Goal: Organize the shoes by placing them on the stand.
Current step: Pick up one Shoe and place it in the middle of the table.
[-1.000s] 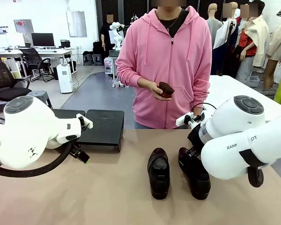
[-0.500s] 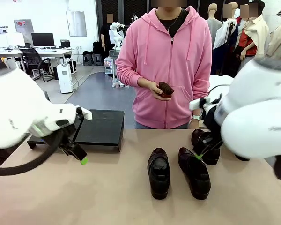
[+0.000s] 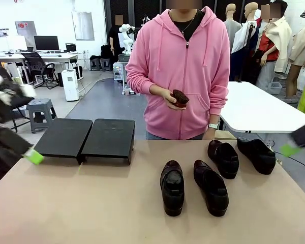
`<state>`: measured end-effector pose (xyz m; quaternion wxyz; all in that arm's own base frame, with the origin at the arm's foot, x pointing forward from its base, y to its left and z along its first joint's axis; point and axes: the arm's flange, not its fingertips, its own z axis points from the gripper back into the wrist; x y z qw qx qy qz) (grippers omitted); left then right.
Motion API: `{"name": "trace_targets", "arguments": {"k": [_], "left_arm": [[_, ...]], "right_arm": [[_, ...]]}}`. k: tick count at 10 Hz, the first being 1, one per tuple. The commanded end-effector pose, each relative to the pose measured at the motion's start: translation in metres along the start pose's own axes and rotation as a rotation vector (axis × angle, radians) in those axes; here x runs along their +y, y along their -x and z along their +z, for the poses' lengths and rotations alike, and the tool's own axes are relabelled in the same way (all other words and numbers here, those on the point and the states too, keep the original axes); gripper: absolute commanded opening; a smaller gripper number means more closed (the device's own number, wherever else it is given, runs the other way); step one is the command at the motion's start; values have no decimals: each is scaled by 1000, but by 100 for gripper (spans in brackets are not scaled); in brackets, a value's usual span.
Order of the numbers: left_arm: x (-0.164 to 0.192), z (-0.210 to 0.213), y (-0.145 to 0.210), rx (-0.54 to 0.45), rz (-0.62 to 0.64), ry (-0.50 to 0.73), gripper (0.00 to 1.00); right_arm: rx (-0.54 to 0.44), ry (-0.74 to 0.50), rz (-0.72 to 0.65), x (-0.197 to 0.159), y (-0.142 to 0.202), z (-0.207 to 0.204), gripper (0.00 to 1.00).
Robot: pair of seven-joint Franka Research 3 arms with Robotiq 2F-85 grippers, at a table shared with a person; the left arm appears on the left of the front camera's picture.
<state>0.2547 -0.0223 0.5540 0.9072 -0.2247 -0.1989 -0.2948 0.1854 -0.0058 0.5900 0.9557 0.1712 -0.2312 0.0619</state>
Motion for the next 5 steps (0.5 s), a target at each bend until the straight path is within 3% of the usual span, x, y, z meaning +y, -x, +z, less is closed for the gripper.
{"name": "trace_targets", "arguments": {"k": [1,2,3,4,5], "left_arm": [[39,-31,84,-103,119,94,100],[55,-33,95,-145,154,141,100],[27,19,22,-52,63,47,100],[27,19,22,-52,63,47,100],[27,19,22,-52,63,47,100]], "right_arm": [[-71,-55,-194,-67,14,0,100],[-101,-80,-251,-85,20,-1,100],[-188,6,-298,-92,22,-8,100],[-69,-46,-215,-72,13,21,100],[-69,-46,-215,-72,13,21,100]]}}
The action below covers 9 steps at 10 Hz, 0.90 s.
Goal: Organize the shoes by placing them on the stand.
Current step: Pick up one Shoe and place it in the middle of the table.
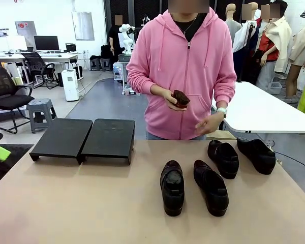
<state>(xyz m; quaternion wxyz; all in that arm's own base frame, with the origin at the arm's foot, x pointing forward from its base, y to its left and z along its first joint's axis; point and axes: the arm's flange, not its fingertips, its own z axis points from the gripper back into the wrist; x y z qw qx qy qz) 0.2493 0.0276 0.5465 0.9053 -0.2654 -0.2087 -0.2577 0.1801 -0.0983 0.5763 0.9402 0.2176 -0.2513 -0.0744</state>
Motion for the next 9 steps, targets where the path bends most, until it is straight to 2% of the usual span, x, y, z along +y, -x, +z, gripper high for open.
{"name": "trace_targets", "arguments": {"k": [1,7,9], "left_arm": [[-8,-3,-7,8,-15,-7,100],[-8,-3,-7,8,-15,-7,100],[-8,-3,-7,8,-15,-7,100]], "right_arm": [[33,-16,58,17,4,-3,100],[33,7,47,19,3,-6,100],[45,34,198,70,-39,-79,100]]}}
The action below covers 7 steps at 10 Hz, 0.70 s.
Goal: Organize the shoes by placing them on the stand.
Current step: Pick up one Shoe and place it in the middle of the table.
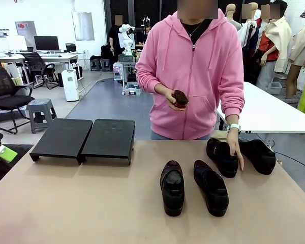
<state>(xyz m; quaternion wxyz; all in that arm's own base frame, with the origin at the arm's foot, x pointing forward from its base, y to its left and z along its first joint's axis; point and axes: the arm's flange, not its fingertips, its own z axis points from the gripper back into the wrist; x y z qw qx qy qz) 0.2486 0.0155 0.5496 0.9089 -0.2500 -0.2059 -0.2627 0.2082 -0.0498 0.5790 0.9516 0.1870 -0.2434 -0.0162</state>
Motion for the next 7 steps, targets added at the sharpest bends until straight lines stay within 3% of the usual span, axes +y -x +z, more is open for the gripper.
{"name": "trace_targets", "arguments": {"k": [1,2,3,5,7], "left_arm": [[2,2,-2,-10,-3,19,100],[2,2,-2,-10,-3,19,100],[2,2,-2,-10,-3,19,100],[2,2,-2,-10,-3,19,100],[2,2,-2,-10,-3,19,100]], "right_arm": [[98,-56,179,57,-47,-97,100],[194,-37,255,84,-56,-142,100],[177,-27,236,73,-65,-139,100],[65,-72,82,23,-57,-78,100],[-69,-92,-95,-40,-17,-6,100]]}}
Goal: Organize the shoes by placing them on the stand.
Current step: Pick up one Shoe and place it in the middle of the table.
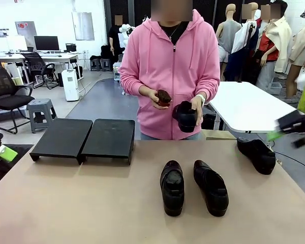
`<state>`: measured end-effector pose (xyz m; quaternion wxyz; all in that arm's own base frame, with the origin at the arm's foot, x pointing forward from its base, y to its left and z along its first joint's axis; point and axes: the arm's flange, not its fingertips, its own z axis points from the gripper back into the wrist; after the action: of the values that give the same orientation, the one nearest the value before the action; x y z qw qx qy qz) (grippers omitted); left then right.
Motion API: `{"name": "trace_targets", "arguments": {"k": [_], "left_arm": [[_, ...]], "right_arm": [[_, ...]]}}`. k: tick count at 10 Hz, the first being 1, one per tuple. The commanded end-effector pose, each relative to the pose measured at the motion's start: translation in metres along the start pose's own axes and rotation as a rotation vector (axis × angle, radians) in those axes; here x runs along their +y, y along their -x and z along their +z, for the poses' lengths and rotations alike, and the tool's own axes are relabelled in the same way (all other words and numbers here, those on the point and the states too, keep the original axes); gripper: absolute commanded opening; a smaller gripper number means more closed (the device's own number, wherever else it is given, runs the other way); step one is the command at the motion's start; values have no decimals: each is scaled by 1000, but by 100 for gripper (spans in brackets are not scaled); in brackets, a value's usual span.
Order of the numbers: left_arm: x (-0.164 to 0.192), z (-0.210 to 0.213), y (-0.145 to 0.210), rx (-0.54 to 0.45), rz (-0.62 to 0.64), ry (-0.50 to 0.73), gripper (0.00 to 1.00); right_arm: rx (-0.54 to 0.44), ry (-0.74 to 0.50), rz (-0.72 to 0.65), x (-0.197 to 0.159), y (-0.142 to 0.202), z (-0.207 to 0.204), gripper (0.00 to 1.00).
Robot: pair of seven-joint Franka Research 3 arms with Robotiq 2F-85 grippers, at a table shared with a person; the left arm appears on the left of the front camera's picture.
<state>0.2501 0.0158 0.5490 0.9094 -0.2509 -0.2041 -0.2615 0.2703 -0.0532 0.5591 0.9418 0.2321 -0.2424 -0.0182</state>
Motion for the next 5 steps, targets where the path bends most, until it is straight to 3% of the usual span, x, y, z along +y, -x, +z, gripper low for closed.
{"name": "trace_targets", "arguments": {"k": [1,3,5], "left_arm": [[1,2,-1,-12,-7,17,100],[1,2,-1,-12,-7,17,100],[1,2,-1,-12,-7,17,100]], "right_arm": [[-106,-6,-102,-43,42,57,100],[-121,-19,-103,-44,43,48,100],[-74,-11,48,0,16,3,100]]}}
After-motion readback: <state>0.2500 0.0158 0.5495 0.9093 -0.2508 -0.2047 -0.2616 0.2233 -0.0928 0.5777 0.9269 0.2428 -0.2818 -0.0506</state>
